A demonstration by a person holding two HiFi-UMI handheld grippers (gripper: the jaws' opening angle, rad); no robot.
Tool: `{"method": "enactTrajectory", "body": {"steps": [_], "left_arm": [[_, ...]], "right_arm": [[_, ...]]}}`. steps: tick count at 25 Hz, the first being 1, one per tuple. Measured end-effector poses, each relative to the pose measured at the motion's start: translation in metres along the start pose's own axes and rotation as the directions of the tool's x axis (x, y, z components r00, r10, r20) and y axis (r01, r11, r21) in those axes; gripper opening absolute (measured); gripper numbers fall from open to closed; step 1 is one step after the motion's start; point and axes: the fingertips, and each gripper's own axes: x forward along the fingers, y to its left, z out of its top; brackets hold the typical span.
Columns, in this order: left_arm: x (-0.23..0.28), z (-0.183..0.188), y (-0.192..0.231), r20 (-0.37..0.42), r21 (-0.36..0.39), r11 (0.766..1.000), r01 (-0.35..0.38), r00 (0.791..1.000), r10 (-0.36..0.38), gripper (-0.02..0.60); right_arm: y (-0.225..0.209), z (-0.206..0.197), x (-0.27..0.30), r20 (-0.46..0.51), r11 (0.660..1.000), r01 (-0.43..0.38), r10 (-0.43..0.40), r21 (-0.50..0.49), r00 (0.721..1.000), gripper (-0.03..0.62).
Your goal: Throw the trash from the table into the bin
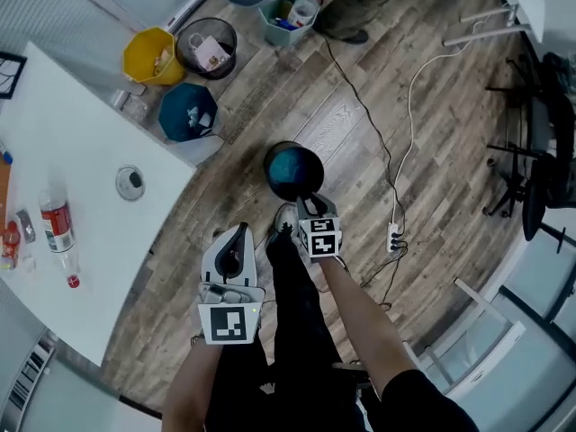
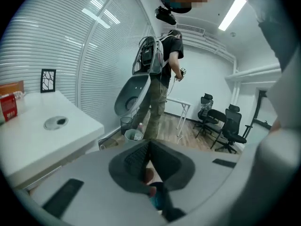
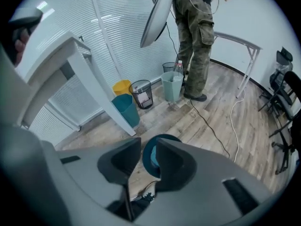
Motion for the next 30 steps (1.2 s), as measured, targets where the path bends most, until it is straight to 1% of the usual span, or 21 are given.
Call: {"method": "enactTrajectory", "body": {"steps": [2,3,5,7,8,10,12,15,18,21,24,26,28,30], "left_arm": [[-0.013,0.020,-0.005,0.021,0.009,1.000,0.007,1.000,-0.007,-0.002],[-0.020,0.031,-0.006,0.031,0.011,1.000,0.009,0.999,-0.010,-0.002],[-0.035,0.060,-0.006,0.074,0.016,1.000,-0.001,0.997,0.000,-0.002],[-0.054,0.090,-0.004,0.131,0.021,0.999,-0.035,0.991,0.032,-0.002],[-0.066,0.101,-0.003,0.147,0.026,0.998,-0.051,0.988,0.047,-0.003],[-0.094,0.113,0.001,0.149,0.057,0.996,-0.068,0.987,0.059,-0.003],[-0.123,0.126,0.005,0.158,0.085,0.993,-0.087,0.985,0.073,-0.002],[-0.166,0.152,0.012,0.193,0.096,0.985,-0.142,0.974,0.121,-0.002],[-0.202,0.174,0.020,0.229,0.071,0.977,-0.199,0.957,0.178,-0.002],[-0.234,0.187,0.023,0.254,0.043,0.969,-0.244,0.940,0.226,-0.003],[-0.262,0.196,0.027,0.290,0.041,0.953,-0.301,0.916,0.277,-0.003],[-0.282,0.197,0.035,0.307,0.028,0.933,-0.359,0.891,0.334,-0.002],[-0.305,0.193,0.045,0.314,-0.018,0.903,-0.430,0.855,0.413,-0.002],[-0.326,0.190,0.053,0.321,-0.083,0.859,-0.505,0.803,0.503,-0.002]], "right_arm": [[0.007,0.020,-0.028,0.042,1.000,0.016,-0.015,-0.025,0.999,0.044],[0.012,0.035,-0.041,0.073,0.999,0.022,-0.019,-0.038,0.997,0.027],[0.024,0.070,-0.071,0.152,0.998,0.025,-0.016,-0.059,0.988,0.020],[0.038,0.106,-0.107,0.235,0.997,0.023,-0.007,-0.069,0.972,0.006],[0.047,0.120,-0.127,0.271,0.997,0.020,-0.001,-0.068,0.962,0.006],[0.066,0.141,-0.166,0.333,0.998,0.010,0.013,-0.065,0.943,0.006],[0.089,0.161,-0.203,0.393,0.997,-0.007,0.034,-0.071,0.919,0.006],[0.123,0.191,-0.258,0.482,0.995,-0.035,0.074,-0.090,0.873,0.006],[0.161,0.218,-0.304,0.550,0.988,-0.078,0.137,-0.130,0.824,0.005],[0.197,0.232,-0.338,0.579,0.971,-0.120,0.221,-0.207,0.785,0.005],[0.230,0.241,-0.362,0.578,0.935,-0.155,0.321,-0.318,0.750,0.005],[0.255,0.247,-0.376,0.566,0.893,-0.188,0.409,-0.408,0.716,0.005],[0.280,0.251,-0.391,0.546,0.840,-0.230,0.503,-0.491,0.671,0.005],[0.304,0.255,-0.408,0.523,0.781,-0.269,0.590,-0.563,0.615,0.005]]}}
